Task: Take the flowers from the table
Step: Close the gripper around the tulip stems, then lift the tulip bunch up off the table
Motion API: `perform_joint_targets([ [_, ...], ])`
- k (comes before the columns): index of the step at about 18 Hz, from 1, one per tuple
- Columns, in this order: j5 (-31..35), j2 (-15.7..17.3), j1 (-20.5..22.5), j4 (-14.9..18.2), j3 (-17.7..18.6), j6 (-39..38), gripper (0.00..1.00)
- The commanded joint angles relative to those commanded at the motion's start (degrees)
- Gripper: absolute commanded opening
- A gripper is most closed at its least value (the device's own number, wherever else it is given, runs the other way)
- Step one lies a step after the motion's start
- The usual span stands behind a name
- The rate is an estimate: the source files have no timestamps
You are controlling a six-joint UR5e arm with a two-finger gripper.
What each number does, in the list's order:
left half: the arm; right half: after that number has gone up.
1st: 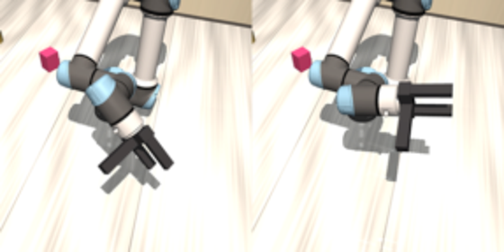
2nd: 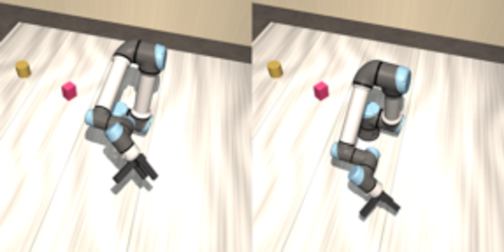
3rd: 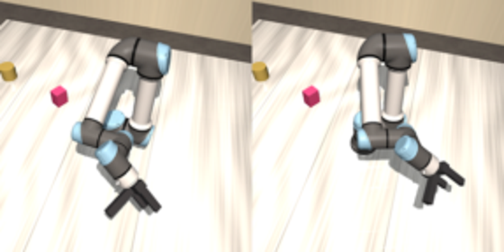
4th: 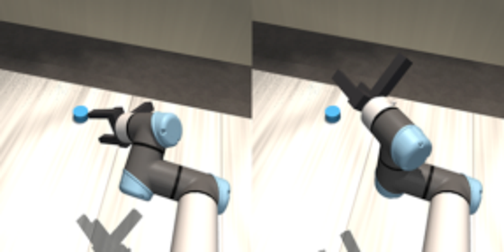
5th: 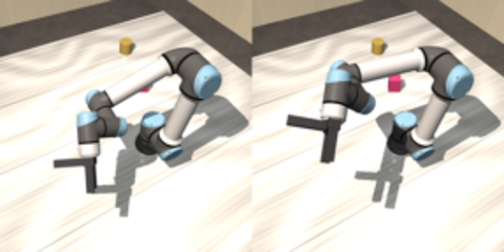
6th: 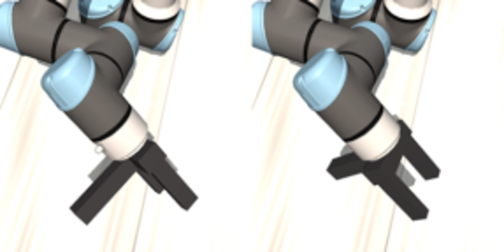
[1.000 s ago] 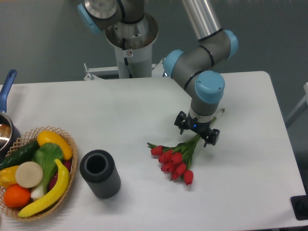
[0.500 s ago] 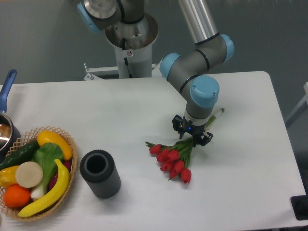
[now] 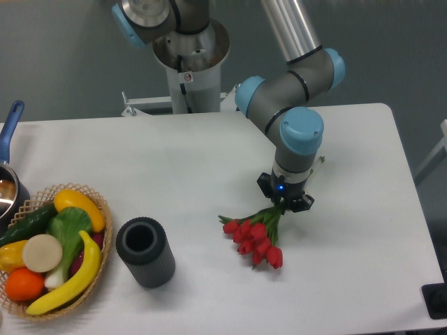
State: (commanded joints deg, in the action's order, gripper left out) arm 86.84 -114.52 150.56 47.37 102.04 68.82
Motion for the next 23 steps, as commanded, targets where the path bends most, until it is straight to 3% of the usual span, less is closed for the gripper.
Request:
perform_joint_targets([
  [14, 0.0, 2.0, 3.5, 3.2, -7.3, -0.5, 0.00],
  [23, 0.0, 1.7, 4.6, 16.3, -17.2, -0.1, 0.03],
])
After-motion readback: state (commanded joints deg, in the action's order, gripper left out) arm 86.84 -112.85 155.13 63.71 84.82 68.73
